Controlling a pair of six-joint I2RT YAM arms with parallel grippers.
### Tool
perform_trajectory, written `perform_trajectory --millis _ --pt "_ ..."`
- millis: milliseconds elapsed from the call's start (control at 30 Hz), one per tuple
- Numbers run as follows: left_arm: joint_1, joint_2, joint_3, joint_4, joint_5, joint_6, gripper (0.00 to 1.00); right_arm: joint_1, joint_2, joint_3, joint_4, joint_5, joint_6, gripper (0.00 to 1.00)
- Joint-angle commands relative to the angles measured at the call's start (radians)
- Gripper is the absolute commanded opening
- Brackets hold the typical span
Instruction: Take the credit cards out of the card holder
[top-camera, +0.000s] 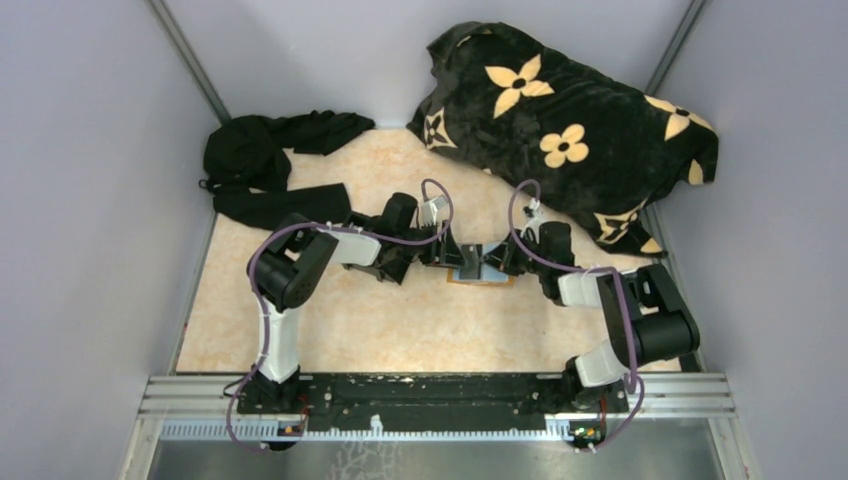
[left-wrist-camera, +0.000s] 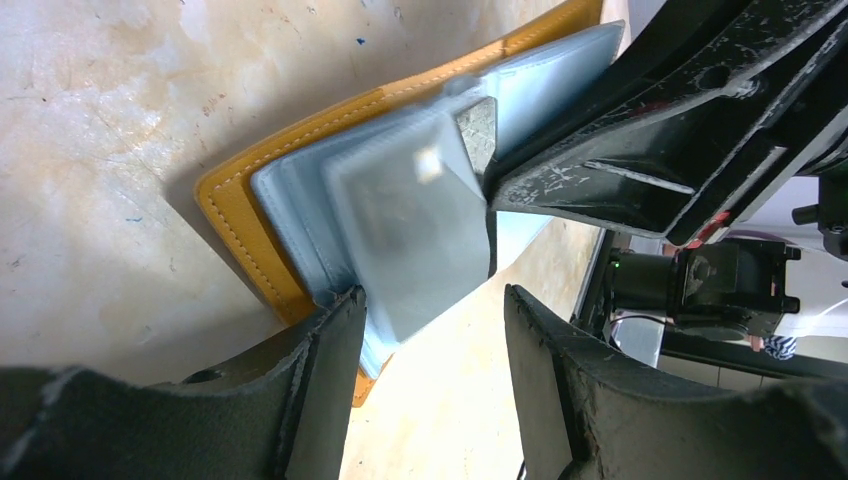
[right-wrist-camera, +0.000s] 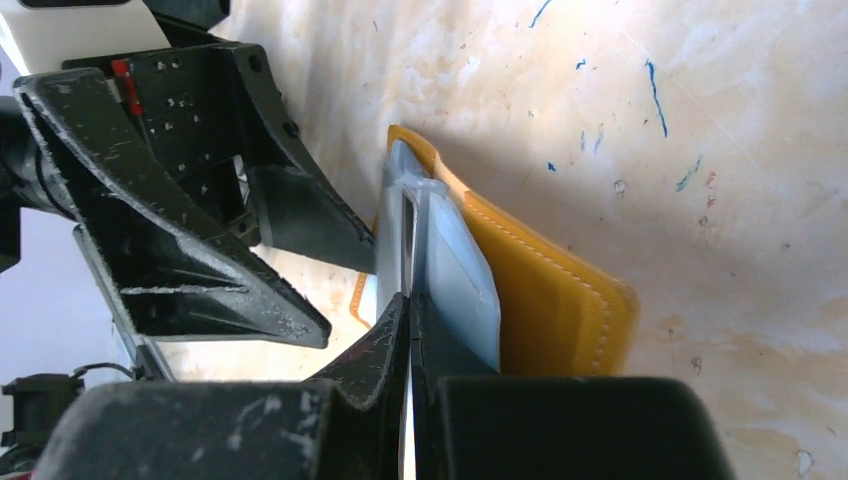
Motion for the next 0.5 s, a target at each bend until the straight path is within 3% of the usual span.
perform_trajectory --millis 0,467 --pt "-0.008 0.066 -0.024 -0.053 -0.054 0.016 0.61 -0.035 -0.074 0.037 -0.009 -0.071 -0.009 0.00" --pt "-0.001 0.072 -0.034 -0.025 -0.035 0.004 0.61 -0.110 -0.211 0.030 -0.131 -0.004 -0.039 0.00"
